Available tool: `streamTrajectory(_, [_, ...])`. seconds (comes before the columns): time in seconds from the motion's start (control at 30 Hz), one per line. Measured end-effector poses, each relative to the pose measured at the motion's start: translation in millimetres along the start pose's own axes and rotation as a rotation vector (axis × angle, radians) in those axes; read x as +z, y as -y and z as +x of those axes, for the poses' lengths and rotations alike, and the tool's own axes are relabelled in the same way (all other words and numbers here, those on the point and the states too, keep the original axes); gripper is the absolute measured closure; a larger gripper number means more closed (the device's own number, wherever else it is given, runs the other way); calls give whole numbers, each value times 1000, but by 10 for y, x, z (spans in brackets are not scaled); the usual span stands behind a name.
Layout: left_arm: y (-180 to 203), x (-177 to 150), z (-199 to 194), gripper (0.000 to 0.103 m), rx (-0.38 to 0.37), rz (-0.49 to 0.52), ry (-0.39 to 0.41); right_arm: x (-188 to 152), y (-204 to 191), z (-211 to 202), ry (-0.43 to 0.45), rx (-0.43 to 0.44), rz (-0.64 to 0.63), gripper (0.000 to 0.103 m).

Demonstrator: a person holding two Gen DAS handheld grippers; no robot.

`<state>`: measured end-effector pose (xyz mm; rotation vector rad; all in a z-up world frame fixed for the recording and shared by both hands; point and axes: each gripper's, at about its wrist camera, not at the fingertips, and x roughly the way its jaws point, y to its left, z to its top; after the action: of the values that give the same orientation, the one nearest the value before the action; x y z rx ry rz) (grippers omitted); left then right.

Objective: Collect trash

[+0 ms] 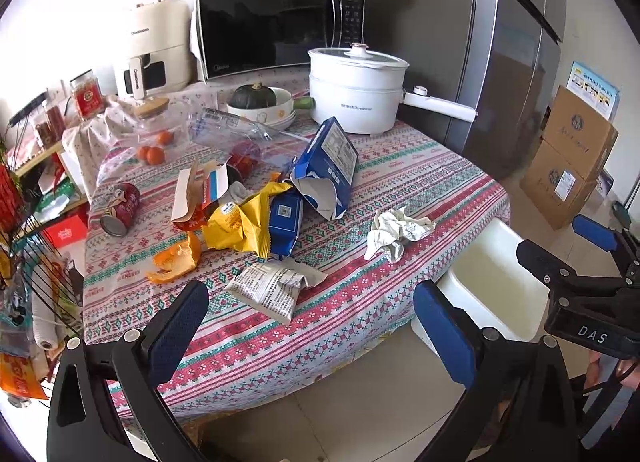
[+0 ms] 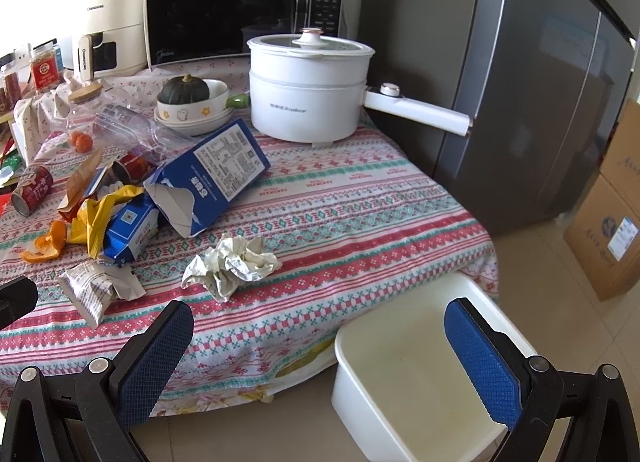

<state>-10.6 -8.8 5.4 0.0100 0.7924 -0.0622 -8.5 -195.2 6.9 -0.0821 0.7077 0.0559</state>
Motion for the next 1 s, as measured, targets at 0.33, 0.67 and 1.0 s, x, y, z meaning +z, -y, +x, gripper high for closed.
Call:
streamTrajectory(0.33, [-13,-8,-7,0,2,2,2,-12,-23,-2,-3,2,-8,0])
streamTrajectory(0.67, [-9,-2,-7,0,6,2,3,-23,-27,-10,-5,2,-4,0])
streamTrajectory(1.0, [-20,-4,-1,0,7,0,5,-24,-47,10,-15,2,-2,0])
